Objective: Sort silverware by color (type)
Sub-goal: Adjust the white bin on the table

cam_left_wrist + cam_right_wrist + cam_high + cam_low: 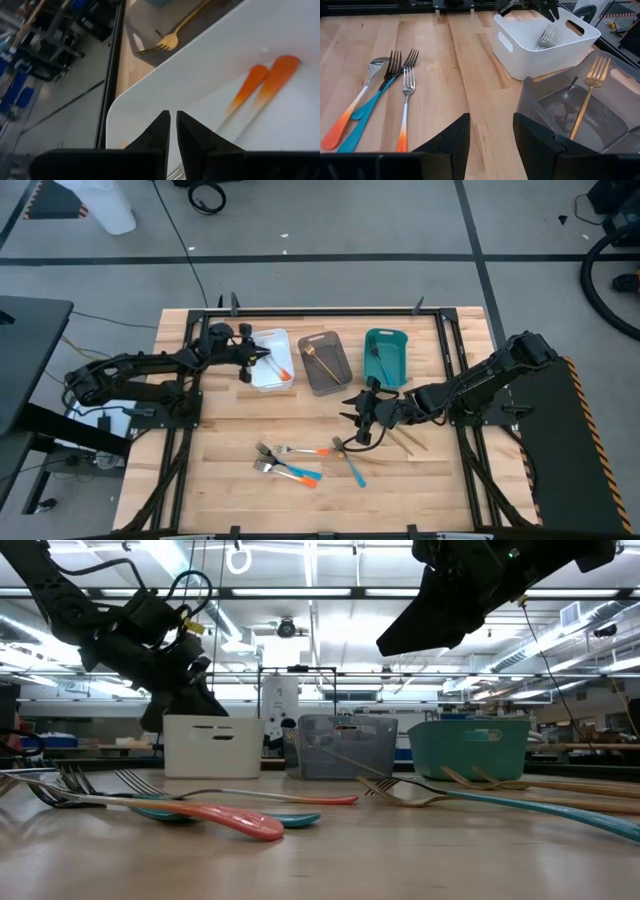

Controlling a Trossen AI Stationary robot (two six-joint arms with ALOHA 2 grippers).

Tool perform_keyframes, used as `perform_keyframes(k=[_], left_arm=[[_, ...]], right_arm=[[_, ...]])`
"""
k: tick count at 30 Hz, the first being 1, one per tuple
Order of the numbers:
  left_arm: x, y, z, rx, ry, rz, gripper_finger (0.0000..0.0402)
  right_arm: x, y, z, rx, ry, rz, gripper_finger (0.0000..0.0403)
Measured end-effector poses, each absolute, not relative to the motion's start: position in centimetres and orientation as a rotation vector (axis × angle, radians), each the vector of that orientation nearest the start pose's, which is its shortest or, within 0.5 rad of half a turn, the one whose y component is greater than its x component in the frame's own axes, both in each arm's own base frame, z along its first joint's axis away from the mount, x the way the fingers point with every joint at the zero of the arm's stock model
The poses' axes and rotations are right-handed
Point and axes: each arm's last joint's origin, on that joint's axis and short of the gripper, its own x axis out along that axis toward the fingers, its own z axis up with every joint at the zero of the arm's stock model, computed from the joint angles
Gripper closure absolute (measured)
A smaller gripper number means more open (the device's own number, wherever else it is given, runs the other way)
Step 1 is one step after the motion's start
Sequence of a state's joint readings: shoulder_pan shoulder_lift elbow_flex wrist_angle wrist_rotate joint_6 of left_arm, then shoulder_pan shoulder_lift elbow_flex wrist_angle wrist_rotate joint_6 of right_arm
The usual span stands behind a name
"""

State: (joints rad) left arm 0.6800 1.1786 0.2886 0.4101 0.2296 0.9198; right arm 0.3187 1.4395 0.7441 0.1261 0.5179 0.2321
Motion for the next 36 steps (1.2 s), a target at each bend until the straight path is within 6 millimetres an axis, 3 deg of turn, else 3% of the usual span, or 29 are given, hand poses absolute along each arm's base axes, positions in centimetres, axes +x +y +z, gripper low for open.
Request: perform_keyframes(k=[8,17,26,31,36], left_arm=[[17.5,10.9,15.3,0.558,0.603,0.34,0.0361],[18.5,9.1,15.4,0.77,0.718,0.464,0.0361],[19.1,7.0,16.7,0.815,0.623,0.457,0.0361],[19.8,6.1,18.3,0.671,0.535,0.461,0.0361],[20.9,5.0,19.7,0.459,0.564,0.388,0.0361]], right_arm=[[28.0,7.7,20.4,-0.005,0.494,-0.251,0.0243],[28.0,7.7,20.4,-0.005,0.494,-0.252,0.0243],[28.0,7.8,20.4,0.002,0.499,-0.239,0.0243],[28.0,7.8,20.4,0.008,0.499,-0.241,0.0243],[28.0,7.8,20.4,0.009,0.498,-0.241,0.0243]])
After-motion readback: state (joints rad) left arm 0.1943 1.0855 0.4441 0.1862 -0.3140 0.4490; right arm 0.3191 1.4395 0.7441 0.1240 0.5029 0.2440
